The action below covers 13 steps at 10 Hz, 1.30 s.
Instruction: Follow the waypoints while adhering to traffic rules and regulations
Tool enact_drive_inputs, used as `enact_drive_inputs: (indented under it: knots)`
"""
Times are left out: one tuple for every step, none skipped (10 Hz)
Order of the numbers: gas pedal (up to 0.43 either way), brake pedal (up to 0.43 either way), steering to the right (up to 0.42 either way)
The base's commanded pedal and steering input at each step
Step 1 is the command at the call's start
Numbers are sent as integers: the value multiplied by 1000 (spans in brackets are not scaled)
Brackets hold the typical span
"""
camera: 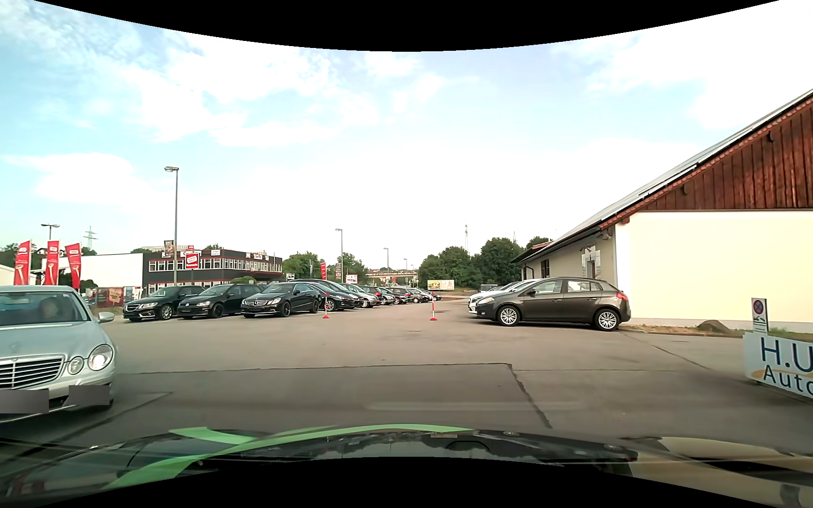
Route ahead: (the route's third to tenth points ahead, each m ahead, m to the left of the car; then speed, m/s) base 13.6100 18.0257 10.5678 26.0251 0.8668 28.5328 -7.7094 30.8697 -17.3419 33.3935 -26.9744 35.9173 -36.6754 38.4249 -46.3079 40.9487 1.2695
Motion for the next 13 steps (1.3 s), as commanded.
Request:
enact_drive_inputs:
  knots:
    - [0, 6, -10]
    - [0, 0, -10]
    - [0, 0, -9]
    - [0, 0, -9]
    - [0, 0, -9]
    - [0, 0, -8]
    - [0, 0, -9]
    - [0, 0, -8]
    - [0, 0, -8]
    - [0, 0, -8]
    - [0, 0, -8]
    - [0, 0, -8]
    - [0, 0, -8]
